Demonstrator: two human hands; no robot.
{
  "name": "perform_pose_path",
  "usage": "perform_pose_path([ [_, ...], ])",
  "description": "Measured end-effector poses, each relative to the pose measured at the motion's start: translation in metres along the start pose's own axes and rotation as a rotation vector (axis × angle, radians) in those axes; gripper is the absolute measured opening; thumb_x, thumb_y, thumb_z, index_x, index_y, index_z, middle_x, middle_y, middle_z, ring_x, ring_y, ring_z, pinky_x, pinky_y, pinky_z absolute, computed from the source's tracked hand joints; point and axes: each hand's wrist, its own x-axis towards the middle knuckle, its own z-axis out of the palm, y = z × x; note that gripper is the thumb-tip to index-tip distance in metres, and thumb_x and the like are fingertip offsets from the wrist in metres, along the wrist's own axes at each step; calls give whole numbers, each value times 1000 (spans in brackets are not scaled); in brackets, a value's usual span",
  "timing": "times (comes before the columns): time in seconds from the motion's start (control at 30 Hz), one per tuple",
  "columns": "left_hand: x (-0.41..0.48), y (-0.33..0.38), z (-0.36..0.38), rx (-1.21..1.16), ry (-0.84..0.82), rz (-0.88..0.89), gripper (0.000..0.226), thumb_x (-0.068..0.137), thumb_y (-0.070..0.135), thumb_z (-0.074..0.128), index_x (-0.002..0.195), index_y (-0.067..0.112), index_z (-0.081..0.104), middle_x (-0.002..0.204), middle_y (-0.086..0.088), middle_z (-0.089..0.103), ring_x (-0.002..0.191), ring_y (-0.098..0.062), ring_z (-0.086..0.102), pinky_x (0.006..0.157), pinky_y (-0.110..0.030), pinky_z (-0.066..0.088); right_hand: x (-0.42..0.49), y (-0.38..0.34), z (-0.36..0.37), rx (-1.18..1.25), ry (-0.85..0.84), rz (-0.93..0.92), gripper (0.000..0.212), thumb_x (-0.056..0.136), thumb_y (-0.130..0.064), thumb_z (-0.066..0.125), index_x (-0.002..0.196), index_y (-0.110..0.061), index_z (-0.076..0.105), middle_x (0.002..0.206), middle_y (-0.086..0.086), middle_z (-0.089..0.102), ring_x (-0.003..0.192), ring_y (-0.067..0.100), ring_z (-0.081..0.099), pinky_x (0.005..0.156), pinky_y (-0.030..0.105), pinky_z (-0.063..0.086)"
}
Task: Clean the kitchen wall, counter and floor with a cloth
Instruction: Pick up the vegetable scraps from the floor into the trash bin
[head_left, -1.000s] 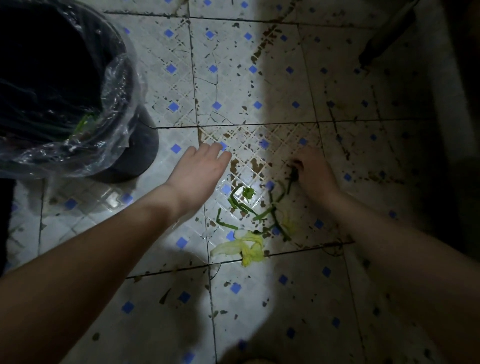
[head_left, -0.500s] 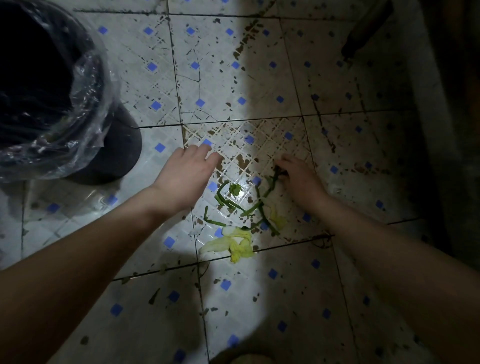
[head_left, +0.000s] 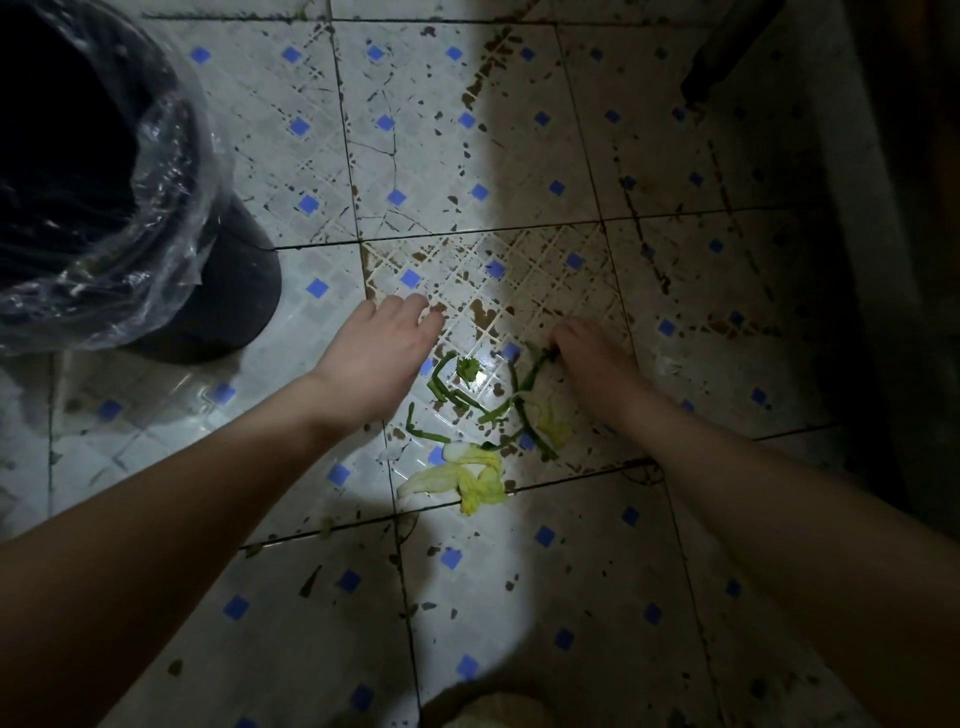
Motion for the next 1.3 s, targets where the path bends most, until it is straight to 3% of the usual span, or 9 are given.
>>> perform_pose_path([
  [0.13, -4, 4, -1, -21, -28, 0, 51, 81, 11, 64, 128, 14, 44, 129, -10, 48, 109, -27, 52, 88, -37, 43, -1, -1, -1, 8, 2, 36, 22, 89, 6, 39, 105, -7, 48, 114, 12, 48, 102, 23, 42, 73, 25, 28],
  [0.3, -9, 6, 0, -27, -37, 17, 44, 86, 14, 59, 127, 13, 45, 127, -11, 49, 108, -28, 52, 87, -38, 43, -2, -2, -10, 114, 81, 135, 25, 86, 7, 43, 105, -8, 51, 112, 10, 50, 106, 23, 45, 87, 32, 42],
  [0.7, -9, 23, 0, -28, -96, 60, 41, 90, 13, 53, 129, 14, 40, 127, -9, 47, 109, -27, 50, 88, -37, 41, -18, 1, -37, 250, 219, 233, 19, 89, 3, 46, 100, -12, 51, 110, 3, 48, 103, 17, 44, 81, 29, 40],
  [0.83, -8, 26, 8, -14, -140, 63, 53, 87, 11, 58, 134, 15, 33, 128, -9, 46, 109, -27, 51, 87, -37, 41, -24, 2, -39, 267, 248, 253, 22, 89, 5, 44, 96, -15, 49, 106, -1, 46, 99, 13, 42, 80, 27, 39],
  [1.03, -8, 35, 13, -86, -218, 127, 65, 97, 21, 48, 149, 17, 9, 153, -13, 21, 131, -30, 38, 101, -42, 36, -31, 6, -38, 266, 271, 250, 24, 90, 7, 42, 101, -13, 52, 106, 1, 47, 98, 14, 42, 79, 27, 37],
  [1.13, -7, 38, 17, -64, -250, 159, 84, 91, 14, 59, 150, 21, 0, 158, -12, 7, 138, -31, 28, 105, -42, 34, -34, 3, -33, 248, 266, 242, 22, 91, 6, 42, 100, -11, 52, 107, 3, 48, 98, 15, 43, 79, 27, 38],
  [1.2, -5, 39, 20, -42, -246, 188, 93, 82, 8, 69, 149, 21, 6, 156, -13, 13, 134, -32, 33, 103, -41, 37, -34, 1, -29, 225, 233, 222, 22, 91, 7, 40, 100, -9, 52, 109, 8, 49, 101, 21, 46, 82, 32, 42],
  [1.3, -1, 42, 21, -59, -192, 242, 69, 77, 1, 69, 137, 13, 36, 135, -13, 40, 112, -29, 47, 87, -36, 46, -32, -4, -24, 190, 189, 176, 24, 90, 8, 42, 103, -9, 52, 111, 10, 50, 103, 22, 45, 82, 33, 42],
])
